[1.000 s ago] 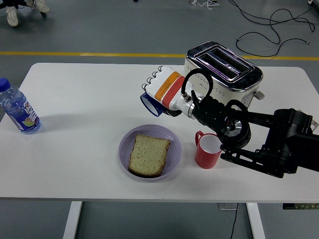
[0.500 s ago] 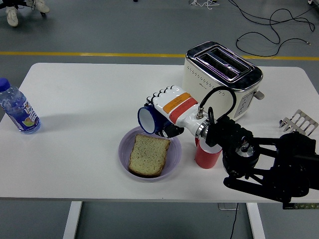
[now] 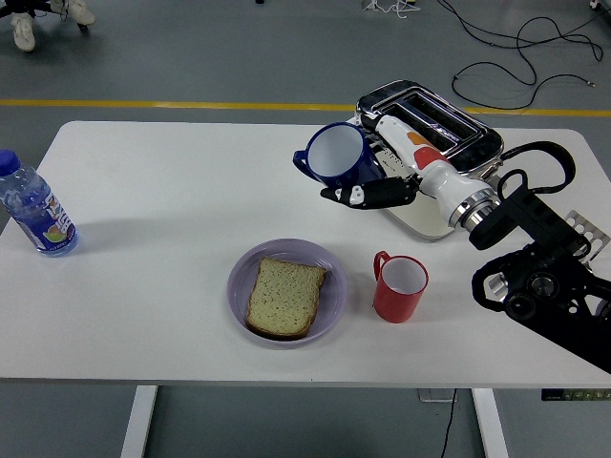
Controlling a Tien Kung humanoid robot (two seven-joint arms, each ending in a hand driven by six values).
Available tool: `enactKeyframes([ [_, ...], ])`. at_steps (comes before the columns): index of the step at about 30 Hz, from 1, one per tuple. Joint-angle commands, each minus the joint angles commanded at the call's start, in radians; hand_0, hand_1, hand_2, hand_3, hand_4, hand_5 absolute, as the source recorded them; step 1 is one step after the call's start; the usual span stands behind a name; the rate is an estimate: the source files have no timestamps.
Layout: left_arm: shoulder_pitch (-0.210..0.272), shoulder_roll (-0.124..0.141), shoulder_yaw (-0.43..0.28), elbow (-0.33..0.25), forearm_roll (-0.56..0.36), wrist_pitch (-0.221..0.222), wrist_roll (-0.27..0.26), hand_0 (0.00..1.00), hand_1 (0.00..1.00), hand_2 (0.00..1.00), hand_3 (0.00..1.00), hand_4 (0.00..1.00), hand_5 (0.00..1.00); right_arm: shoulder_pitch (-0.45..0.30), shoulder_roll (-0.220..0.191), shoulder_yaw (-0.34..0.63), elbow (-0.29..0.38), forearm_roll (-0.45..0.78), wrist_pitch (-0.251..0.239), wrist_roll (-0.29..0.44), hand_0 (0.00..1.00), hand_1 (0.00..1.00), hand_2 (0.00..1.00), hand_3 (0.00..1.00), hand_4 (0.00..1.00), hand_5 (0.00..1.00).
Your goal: Pick up the cup,pour liquid into bread,place the cup on the desk
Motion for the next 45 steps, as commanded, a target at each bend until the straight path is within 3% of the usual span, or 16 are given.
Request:
enactKeyframes([
  [7, 0.0, -0.003, -0.012, 0.0, 0.015, 0.0, -0.001, 0.661, 0.708, 0.725, 0.619, 0.371, 0.924, -0.122, -0.046, 0.21, 0.009, 0.242, -0.067, 0.058, 0.313, 0.272, 0.463, 0.501, 0.653, 0.002],
  [14, 0.003, -0.003, -0.025, 0.0, 0.027, 0.0, -0.001, 0.66, 0.706, 0.725, 0.619, 0.37, 0.924, -0.25, -0.068, 0.32, -0.012, 0.27, -0.109, 0.144, 0.324, 0.276, 0.464, 0.501, 0.651, 0.002],
  [23, -0.002, -0.002, -0.025, 0.0, 0.027, 0.001, -0.004, 0.659, 0.705, 0.724, 0.619, 0.37, 0.925, -0.392, -0.078, 0.364, -0.064, 0.255, -0.122, 0.254, 0.353, 0.281, 0.463, 0.501, 0.647, 0.002],
  [28, -0.005, -0.001, -0.032, 0.0, 0.036, 0.001, -0.004, 0.659, 0.705, 0.724, 0.619, 0.37, 0.925, -0.449, -0.064, 0.377, -0.097, 0.231, -0.125, 0.317, 0.353, 0.281, 0.463, 0.501, 0.647, 0.002],
  [32, -0.005, -0.001, -0.029, 0.0, 0.035, 0.0, -0.004, 0.66, 0.705, 0.723, 0.618, 0.369, 0.923, -0.511, -0.035, 0.391, -0.139, 0.242, -0.129, 0.421, 0.361, 0.284, 0.464, 0.502, 0.639, 0.002],
  [45, -0.003, -0.002, -0.035, 0.0, 0.045, -0.001, -0.003, 0.659, 0.704, 0.724, 0.618, 0.368, 0.924, -0.595, 0.053, 0.369, -0.285, 0.286, -0.129, 0.623, 0.379, 0.291, 0.467, 0.505, 0.649, 0.002],
])
